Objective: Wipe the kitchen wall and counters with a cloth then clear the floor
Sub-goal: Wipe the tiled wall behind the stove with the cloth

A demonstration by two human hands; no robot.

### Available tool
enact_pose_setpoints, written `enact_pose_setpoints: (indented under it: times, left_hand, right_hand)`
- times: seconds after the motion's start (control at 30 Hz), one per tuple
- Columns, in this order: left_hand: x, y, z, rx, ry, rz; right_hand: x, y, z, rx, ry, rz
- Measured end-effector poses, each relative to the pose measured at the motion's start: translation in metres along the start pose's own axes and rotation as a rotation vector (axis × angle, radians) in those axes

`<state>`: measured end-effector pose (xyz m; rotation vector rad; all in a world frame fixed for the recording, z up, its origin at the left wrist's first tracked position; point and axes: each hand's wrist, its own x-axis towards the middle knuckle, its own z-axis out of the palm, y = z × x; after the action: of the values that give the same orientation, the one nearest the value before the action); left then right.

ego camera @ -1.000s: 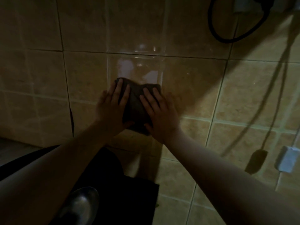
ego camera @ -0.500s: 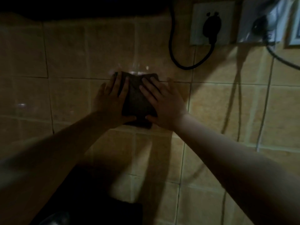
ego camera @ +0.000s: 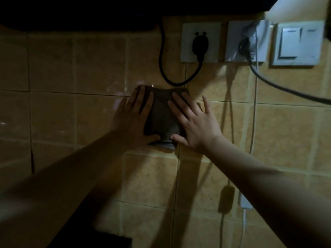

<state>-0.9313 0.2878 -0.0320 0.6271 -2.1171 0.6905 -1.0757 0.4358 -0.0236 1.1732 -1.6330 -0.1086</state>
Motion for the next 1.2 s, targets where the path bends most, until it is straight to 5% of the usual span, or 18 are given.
enact_pose_setpoints:
  times: [0.4,0.63,1.2]
  left_hand:
    - [0.012,0.048,-0.001,-0.098,0.055,0.006]
    - [0.035,0.106,-0.015,-0.248,0.072,0.084]
    - [0.077,0.222,-0.047,-0.044,0.134,0.196]
  right_hand:
    - [-0.025,0.050,0.022,-0.044,0.129,0.012]
    - [-0.061,0.108,0.021,-0.087,0.057,0.056]
    - [-0.139,0.190,0.021,-0.058,-0.105,0.250]
